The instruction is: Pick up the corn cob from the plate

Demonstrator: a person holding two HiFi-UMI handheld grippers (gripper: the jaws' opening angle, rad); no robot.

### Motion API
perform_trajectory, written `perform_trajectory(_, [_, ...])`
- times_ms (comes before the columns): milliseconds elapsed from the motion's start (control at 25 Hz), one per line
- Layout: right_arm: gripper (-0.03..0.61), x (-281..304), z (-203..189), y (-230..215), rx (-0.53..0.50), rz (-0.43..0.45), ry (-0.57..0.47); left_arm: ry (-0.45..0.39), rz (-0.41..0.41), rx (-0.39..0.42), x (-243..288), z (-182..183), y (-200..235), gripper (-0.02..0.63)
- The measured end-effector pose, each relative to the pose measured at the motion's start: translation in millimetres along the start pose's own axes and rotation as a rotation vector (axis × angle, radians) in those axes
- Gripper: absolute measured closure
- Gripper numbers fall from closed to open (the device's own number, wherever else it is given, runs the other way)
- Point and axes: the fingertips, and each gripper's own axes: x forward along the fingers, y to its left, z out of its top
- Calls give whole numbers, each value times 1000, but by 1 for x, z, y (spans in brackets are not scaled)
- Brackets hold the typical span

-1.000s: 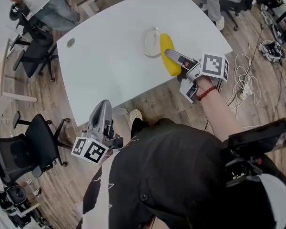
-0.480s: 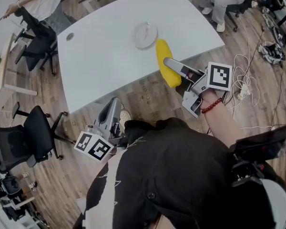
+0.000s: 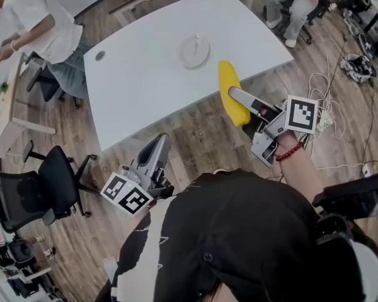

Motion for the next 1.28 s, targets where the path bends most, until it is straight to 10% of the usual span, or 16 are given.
perform_trajectory(360, [327,2,-10,32,57,32,-51,45,-70,17,-6,29,-12,601])
perform_trajectory(1280, [327,-31,-193,95,99,56,-143,62,-149,2,-172,-6,-29,601])
